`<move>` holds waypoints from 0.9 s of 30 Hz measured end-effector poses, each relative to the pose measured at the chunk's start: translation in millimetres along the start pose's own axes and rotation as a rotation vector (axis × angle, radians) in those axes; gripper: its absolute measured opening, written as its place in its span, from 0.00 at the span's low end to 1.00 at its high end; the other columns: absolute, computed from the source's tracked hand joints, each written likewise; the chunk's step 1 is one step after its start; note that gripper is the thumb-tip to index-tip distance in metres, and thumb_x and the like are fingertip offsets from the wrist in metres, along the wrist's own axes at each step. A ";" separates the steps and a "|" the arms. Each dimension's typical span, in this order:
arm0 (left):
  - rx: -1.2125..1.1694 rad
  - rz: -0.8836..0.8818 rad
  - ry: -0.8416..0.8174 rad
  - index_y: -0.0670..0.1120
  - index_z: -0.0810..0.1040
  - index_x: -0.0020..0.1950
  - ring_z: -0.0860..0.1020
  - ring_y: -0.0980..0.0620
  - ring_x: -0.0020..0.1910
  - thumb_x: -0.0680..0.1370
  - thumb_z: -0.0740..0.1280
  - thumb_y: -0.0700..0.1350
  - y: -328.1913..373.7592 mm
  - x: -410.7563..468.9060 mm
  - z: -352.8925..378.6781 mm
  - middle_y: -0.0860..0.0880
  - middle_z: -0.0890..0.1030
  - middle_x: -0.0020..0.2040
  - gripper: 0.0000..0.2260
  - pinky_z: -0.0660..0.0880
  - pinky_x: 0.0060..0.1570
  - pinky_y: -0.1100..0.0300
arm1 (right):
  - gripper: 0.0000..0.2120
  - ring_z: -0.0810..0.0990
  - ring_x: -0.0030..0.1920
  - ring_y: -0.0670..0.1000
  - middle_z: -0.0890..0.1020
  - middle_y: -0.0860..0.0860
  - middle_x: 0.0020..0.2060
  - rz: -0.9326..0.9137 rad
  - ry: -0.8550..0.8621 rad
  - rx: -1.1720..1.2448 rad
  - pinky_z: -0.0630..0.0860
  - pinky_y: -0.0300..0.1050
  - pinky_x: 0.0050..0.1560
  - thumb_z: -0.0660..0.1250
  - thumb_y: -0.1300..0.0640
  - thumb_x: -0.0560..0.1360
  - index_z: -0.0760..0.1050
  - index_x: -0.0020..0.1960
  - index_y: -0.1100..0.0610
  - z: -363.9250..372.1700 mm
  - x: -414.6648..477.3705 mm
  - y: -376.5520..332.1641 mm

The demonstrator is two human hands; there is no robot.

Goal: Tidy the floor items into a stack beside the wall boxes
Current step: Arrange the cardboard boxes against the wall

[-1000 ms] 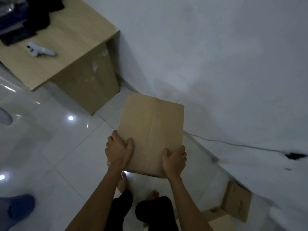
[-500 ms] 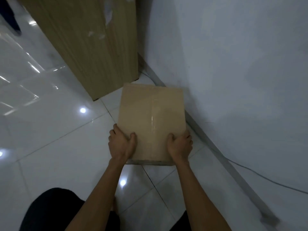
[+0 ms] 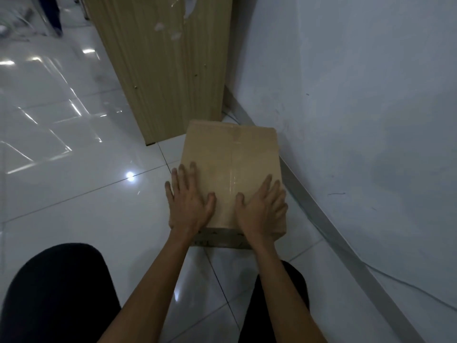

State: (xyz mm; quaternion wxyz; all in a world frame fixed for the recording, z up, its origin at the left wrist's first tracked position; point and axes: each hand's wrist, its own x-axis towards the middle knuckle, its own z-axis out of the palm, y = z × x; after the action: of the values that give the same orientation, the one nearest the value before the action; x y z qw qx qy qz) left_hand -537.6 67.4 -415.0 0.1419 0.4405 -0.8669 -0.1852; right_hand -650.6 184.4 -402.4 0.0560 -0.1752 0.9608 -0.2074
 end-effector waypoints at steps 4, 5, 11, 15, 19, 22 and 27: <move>0.116 0.095 -0.069 0.54 0.54 0.81 0.49 0.43 0.81 0.78 0.54 0.63 0.8 9.7 4.8 0.43 0.54 0.82 0.33 0.49 0.77 0.38 | 0.45 0.41 0.80 0.65 0.46 0.60 0.81 -0.081 -0.061 -0.140 0.37 0.70 0.75 0.54 0.31 0.71 0.48 0.82 0.50 20.8 -18.2 -9.6; 0.113 0.084 -0.069 0.54 0.54 0.81 0.49 0.43 0.81 0.78 0.54 0.63 3.3 17.1 5.6 0.43 0.54 0.82 0.33 0.50 0.77 0.38 | 0.45 0.42 0.80 0.65 0.47 0.61 0.81 -0.077 -0.042 -0.147 0.38 0.71 0.74 0.54 0.31 0.71 0.50 0.82 0.50 22.4 -9.4 -11.4; 0.064 0.011 -0.056 0.53 0.55 0.81 0.47 0.42 0.81 0.78 0.56 0.63 28.6 61.1 15.8 0.43 0.52 0.82 0.33 0.49 0.77 0.38 | 0.44 0.45 0.80 0.64 0.51 0.60 0.81 -0.144 0.000 -0.187 0.40 0.70 0.75 0.56 0.30 0.70 0.54 0.81 0.48 30.0 56.4 -14.3; 0.058 -0.049 -0.088 0.52 0.52 0.82 0.45 0.41 0.81 0.76 0.56 0.67 48.6 94.3 26.8 0.42 0.49 0.83 0.38 0.45 0.78 0.39 | 0.42 0.43 0.80 0.62 0.48 0.57 0.81 -0.193 -0.051 -0.208 0.39 0.68 0.76 0.53 0.29 0.71 0.51 0.81 0.43 27.6 107.0 -19.3; 0.123 0.024 -0.103 0.52 0.54 0.82 0.51 0.39 0.80 0.74 0.55 0.70 54.0 142.9 34.8 0.39 0.53 0.81 0.41 0.46 0.78 0.41 | 0.40 0.42 0.81 0.59 0.46 0.55 0.82 -0.261 -0.086 -0.177 0.37 0.67 0.76 0.55 0.29 0.71 0.51 0.80 0.39 22.9 168.3 -22.9; 0.191 0.159 -0.044 0.50 0.62 0.80 0.62 0.38 0.75 0.73 0.55 0.70 44.0 169.7 36.8 0.38 0.65 0.76 0.40 0.54 0.76 0.42 | 0.40 0.44 0.81 0.59 0.48 0.53 0.82 -0.330 -0.090 -0.194 0.39 0.66 0.76 0.58 0.30 0.72 0.52 0.80 0.38 21.5 206.1 -22.0; 0.047 0.100 -0.062 0.51 0.59 0.81 0.51 0.39 0.80 0.72 0.57 0.68 55.2 189.5 53.5 0.40 0.55 0.81 0.40 0.49 0.78 0.44 | 0.39 0.45 0.81 0.58 0.49 0.51 0.82 -0.423 -0.096 -0.192 0.40 0.66 0.77 0.55 0.28 0.71 0.51 0.79 0.36 24.3 252.8 -18.1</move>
State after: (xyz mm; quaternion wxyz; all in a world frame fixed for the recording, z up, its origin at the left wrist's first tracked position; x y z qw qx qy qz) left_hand -707.1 -46.8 -422.4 0.1139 0.3940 -0.8959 -0.1710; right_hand -876.3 68.8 -425.7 0.0401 -0.3869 0.9142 -0.1137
